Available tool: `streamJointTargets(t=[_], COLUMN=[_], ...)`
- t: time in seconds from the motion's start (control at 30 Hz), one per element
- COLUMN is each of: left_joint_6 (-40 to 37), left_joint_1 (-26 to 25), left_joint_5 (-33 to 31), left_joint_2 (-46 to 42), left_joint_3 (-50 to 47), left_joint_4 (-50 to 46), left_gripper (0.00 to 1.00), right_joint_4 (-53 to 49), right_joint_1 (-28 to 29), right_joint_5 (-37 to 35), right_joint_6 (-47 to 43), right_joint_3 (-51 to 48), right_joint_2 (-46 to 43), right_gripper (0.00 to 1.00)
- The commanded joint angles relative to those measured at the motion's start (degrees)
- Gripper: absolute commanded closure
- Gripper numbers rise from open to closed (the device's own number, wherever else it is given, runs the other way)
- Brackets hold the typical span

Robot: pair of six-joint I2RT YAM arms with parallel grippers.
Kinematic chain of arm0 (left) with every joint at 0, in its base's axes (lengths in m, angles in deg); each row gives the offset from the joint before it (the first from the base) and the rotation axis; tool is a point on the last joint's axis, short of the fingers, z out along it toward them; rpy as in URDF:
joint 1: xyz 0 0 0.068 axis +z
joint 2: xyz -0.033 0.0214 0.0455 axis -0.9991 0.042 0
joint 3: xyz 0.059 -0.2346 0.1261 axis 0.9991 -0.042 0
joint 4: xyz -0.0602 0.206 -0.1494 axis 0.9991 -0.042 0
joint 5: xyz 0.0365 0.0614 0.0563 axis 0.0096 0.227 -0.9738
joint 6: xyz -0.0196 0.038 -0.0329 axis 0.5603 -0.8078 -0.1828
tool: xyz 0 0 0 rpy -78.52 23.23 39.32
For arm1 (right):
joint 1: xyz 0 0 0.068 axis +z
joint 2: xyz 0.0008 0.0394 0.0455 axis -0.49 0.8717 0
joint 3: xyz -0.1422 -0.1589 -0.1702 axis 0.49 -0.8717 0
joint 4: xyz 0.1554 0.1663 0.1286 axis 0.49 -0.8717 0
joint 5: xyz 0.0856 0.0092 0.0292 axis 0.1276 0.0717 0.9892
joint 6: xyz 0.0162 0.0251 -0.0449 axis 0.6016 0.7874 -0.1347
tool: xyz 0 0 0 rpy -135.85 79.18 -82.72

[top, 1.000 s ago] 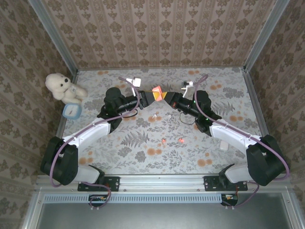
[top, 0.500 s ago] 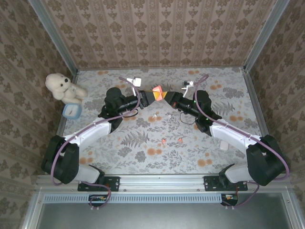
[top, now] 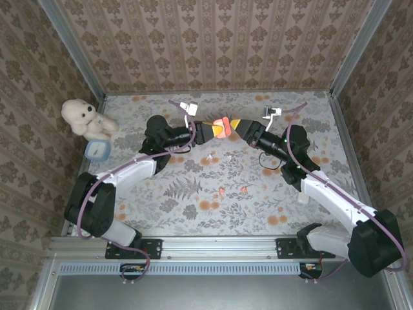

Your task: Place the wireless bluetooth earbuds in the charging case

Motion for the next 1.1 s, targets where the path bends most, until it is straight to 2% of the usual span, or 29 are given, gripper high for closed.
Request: streamJointTargets(t=[0.0, 0.07, 0.8, 1.07], left_joint_6=[12.3, 15.1, 13.3, 13.1], left_joint_1=[1.9, 2.6, 0.8, 0.2], left_joint_5=[4.5, 4.6, 3.0, 2.5], left_joint_2=[3.4, 5.1, 7.0, 7.7], left_joint_3=[2.7, 3.4, 3.2, 3.3], left_joint_4=[17.4, 20.8, 20.4, 20.4], left_gripper=[1.00, 1.00, 1.00, 1.00], right_joint_4=[0.3, 0.9, 8.5, 10.3], right_joint_1=[-0.8, -0.9, -0.7, 0.0], right_joint_5=[4.6, 4.3, 4.1, 4.6], right_joint_6=[-2.0, -1.6, 3.4, 4.2], right_joint_3=[0.6, 0.6, 2.5, 3.1], right_joint_2=[0.0, 0.6, 7.3, 8.9], right_gripper=[0.30, 0.32, 0.54, 0.66])
